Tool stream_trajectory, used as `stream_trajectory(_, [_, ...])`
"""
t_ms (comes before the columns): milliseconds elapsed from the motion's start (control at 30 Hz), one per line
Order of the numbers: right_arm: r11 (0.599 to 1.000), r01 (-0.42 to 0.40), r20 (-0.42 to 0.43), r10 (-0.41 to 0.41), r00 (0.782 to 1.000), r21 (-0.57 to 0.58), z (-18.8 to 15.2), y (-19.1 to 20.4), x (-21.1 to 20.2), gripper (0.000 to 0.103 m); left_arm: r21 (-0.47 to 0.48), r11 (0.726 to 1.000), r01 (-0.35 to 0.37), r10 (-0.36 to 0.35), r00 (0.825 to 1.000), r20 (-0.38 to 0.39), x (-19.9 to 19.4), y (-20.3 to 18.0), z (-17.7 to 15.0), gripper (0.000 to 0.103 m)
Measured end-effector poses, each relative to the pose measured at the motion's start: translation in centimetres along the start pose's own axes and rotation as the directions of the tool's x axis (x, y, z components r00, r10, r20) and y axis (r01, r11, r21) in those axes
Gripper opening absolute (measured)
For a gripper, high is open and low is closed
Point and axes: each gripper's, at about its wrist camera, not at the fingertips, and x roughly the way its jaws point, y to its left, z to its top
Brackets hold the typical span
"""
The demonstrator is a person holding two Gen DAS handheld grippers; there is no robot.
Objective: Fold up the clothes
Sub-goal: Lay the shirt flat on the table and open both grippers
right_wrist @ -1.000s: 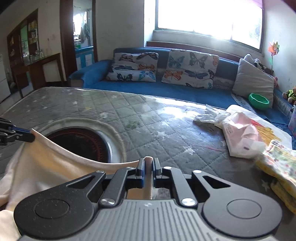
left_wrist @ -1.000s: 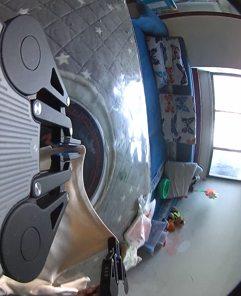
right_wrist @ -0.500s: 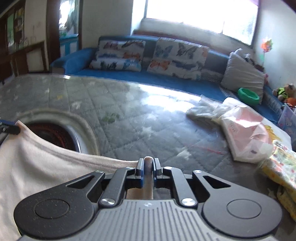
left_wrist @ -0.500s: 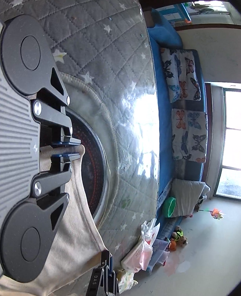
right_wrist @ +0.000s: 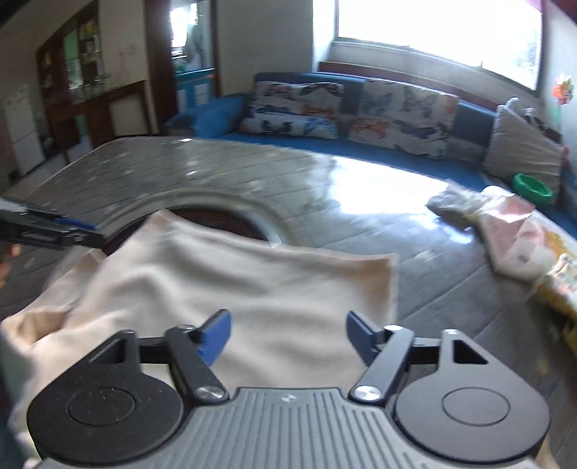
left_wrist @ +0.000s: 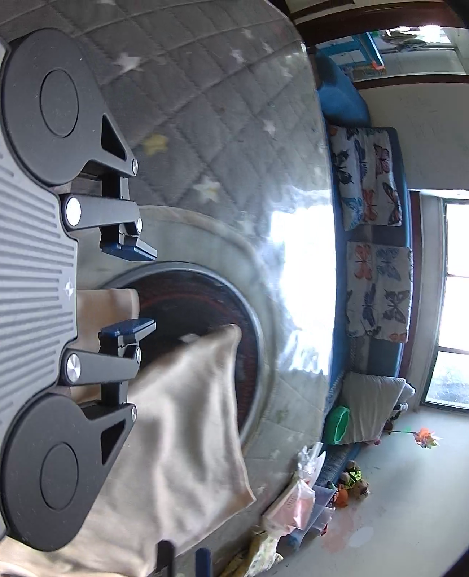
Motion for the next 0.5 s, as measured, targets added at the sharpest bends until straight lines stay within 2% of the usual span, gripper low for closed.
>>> stream_trajectory(233, [0.995, 0.004, 0.029, -0.001, 1.0, -0.099, -2.5, 4.4, -2.8, 0.083, 0.018, 1.0, 0.005, -0.005, 1.0, 0.011, -0.1, -0.8, -0.8, 0.036])
stream_trajectory(367, [0.995, 0.003, 0.046, 0.002, 0.999, -0.105, -3.4, 5.4, -4.0, 0.087, -0.006, 1.0, 0.016, -0.015, 0.999, 0.03, -0.7, -0.6, -1.2, 0.037])
stream_trajectory(467, [0.995, -0.004, 0.05, 0.009, 0.999, -0.097, -3.9, 5.8, -4.6, 0.088, -0.004, 1.0, 0.02, -0.02, 1.0, 0.023, -0.7, -0.6, -1.5, 0.036])
stream_trajectory(500, [0.996, -0.006, 0.05, 0.011, 0.999, -0.09, -4.0, 5.8, -4.7, 0.089, 0.005, 1.0, 0.01, -0.01, 0.999, 0.031, -0.7, -0.7, -1.6, 0.033])
